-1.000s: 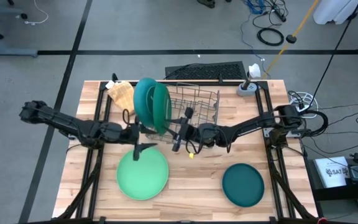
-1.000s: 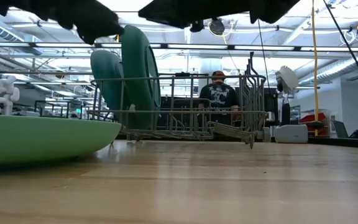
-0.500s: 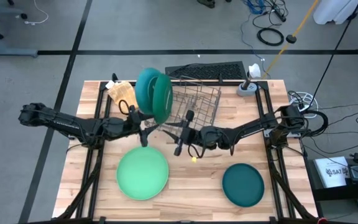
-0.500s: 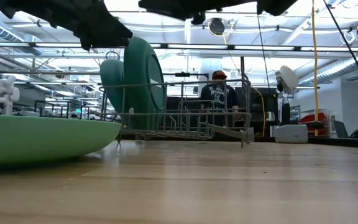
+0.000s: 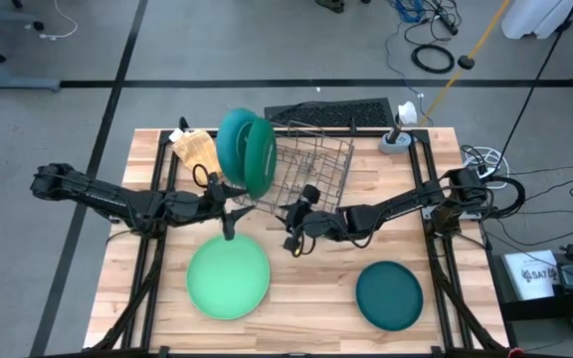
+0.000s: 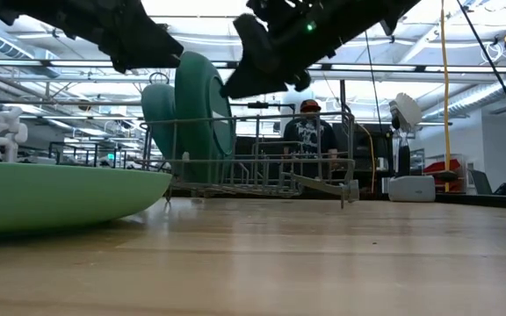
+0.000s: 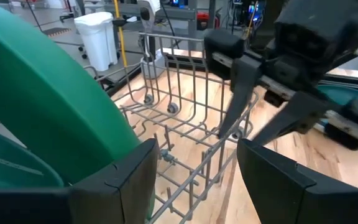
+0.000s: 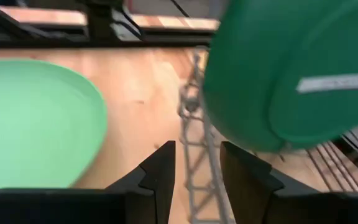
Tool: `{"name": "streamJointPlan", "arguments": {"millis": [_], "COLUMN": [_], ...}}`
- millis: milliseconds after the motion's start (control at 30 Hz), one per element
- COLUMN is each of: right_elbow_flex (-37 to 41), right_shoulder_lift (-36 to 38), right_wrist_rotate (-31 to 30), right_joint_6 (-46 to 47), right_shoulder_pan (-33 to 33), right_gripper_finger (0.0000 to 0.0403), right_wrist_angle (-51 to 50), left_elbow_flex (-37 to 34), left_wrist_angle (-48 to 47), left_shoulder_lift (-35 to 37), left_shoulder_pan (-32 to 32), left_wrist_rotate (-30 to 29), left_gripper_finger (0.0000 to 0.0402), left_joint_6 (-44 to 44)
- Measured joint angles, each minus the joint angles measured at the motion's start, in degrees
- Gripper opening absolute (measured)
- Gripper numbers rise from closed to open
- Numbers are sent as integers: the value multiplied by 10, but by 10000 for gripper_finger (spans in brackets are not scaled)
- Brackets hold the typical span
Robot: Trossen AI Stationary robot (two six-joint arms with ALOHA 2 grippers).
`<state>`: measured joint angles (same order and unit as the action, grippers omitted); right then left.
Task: Sort dishes
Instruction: Put the green plate into the dishwasher rack
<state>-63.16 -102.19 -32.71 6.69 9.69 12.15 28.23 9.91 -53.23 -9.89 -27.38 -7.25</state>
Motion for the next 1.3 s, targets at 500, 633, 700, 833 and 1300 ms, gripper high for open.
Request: {"name": "streamJointPlan", "arguments": {"millis": [500, 633, 700, 833, 1300], "right_elbow_flex": [0, 0, 0, 0, 0], "right_shoulder_lift": [0, 0, 0, 0, 0], "right_wrist_rotate": [100, 131, 129, 140, 172], "right_joint_6": [76, 76, 76, 76, 81], "right_shoulder_pan": [-22, -17, -12, -3, 7], "right_gripper_finger": [118, 118, 118, 118, 118], "right_wrist_angle": [-110, -111, -113, -120, -138], "left_elbow_flex": [0, 0, 0, 0, 0], "left_wrist_angle": [-3, 1, 2, 6, 34], "left_shoulder_lift": [0, 0, 1, 0, 0], "left_shoulder_pan": [15, 27, 33, 40, 62], "left_wrist_rotate": [-1, 1, 1, -1, -6], "left_gripper_finger": [233, 233, 233, 233, 233], "left_joint_6": [7, 16, 17, 22, 62]}}
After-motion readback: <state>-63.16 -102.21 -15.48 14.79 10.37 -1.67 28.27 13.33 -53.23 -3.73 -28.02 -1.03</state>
